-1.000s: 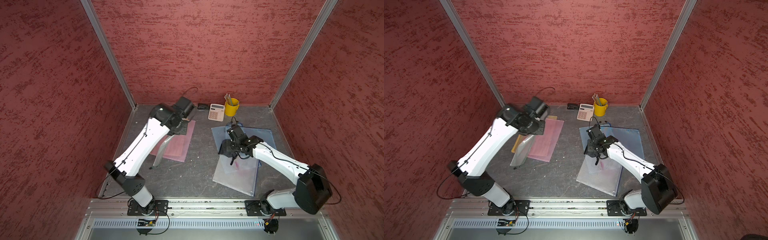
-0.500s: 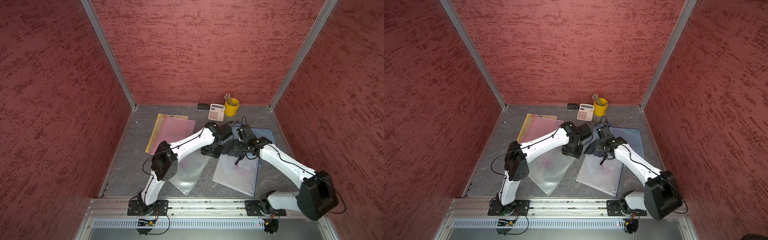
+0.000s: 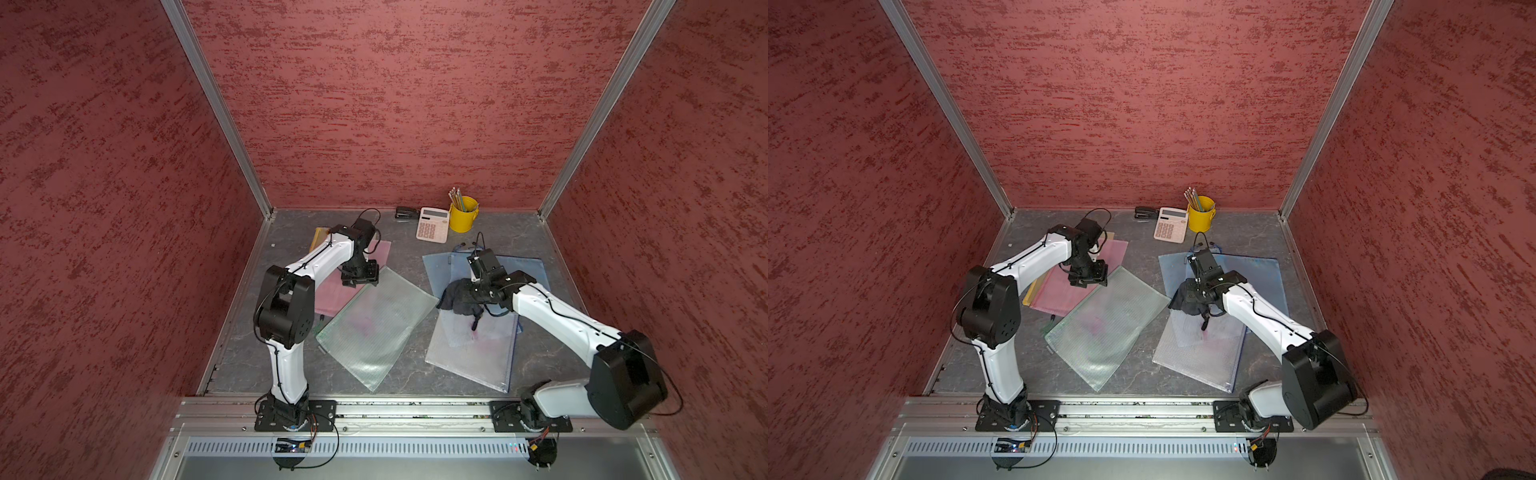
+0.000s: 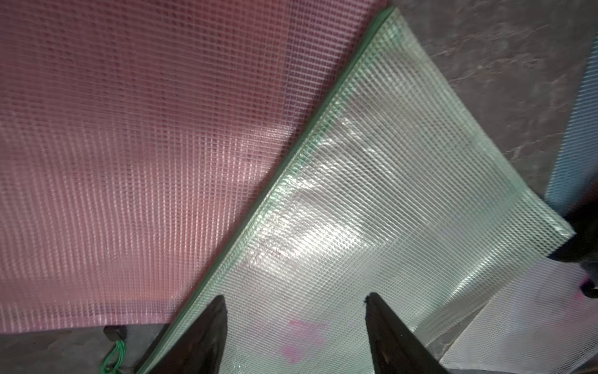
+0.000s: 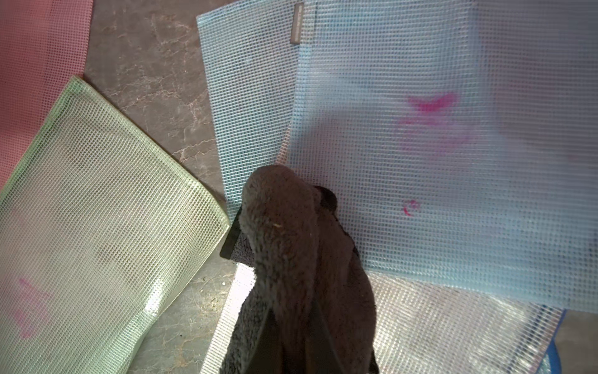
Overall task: Wipe the document bag
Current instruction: Adjust the document bag at the center of the board.
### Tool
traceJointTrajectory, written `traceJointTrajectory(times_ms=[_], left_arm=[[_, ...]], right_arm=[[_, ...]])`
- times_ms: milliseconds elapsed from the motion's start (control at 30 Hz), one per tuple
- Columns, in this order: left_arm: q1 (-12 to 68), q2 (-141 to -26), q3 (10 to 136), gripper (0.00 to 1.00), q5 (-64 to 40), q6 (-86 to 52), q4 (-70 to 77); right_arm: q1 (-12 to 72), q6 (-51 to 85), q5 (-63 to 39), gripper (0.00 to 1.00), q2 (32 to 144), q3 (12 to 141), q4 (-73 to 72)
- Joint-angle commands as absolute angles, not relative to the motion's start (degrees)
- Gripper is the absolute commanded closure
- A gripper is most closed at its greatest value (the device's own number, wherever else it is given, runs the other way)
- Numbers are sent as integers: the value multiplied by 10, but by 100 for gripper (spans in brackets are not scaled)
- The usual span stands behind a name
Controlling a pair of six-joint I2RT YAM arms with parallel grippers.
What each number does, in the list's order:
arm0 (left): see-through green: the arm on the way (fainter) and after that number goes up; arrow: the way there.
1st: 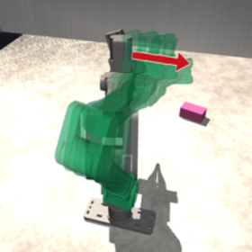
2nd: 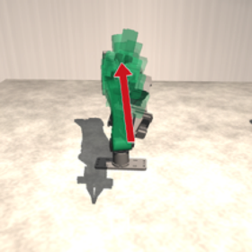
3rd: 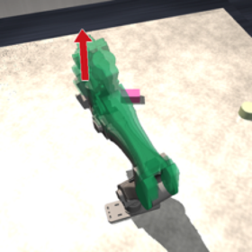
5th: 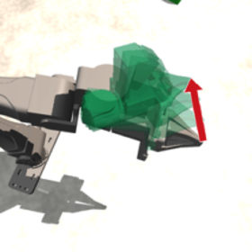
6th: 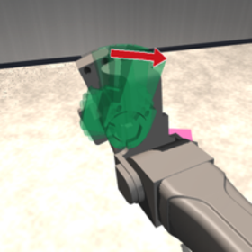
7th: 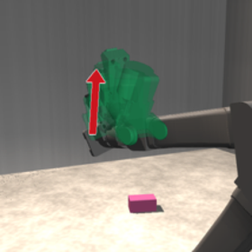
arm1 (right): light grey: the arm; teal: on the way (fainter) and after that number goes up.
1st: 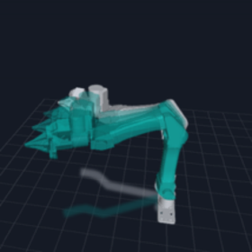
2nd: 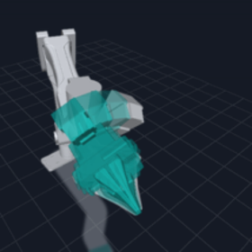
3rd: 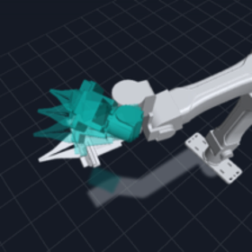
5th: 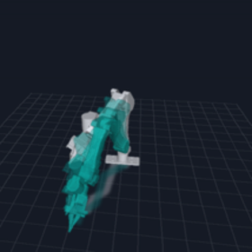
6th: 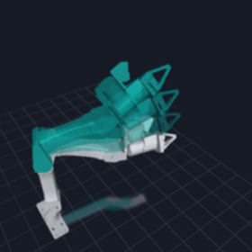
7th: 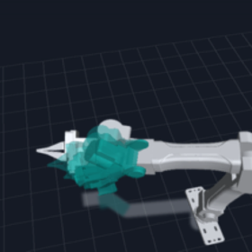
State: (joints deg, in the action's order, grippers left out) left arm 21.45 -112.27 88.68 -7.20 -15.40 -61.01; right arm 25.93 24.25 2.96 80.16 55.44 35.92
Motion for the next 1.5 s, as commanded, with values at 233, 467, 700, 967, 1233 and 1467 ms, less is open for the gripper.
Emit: traceJointTrajectory(times_ms=[233,467,700,967,1233,1467], left_arm=[[209,-1201,897,31,-93,-86,-546],[213,-1229,864,38,-88,-90,-539],[220,-1241,853,84,-79,-92,-546],[215,-1176,860,100,-86,-102,-569],[160,-1009,775,100,-226,-252,-517],[206,-915,578,100,-257,-465,-299]], right_arm=[[275,255,24,100,826,593,346],[277,258,24,100,847,598,338],[278,256,27,100,860,596,330],[279,249,39,100,855,593,328],[293,213,58,100,801,653,364],[392,168,30,100,810,738,379]])
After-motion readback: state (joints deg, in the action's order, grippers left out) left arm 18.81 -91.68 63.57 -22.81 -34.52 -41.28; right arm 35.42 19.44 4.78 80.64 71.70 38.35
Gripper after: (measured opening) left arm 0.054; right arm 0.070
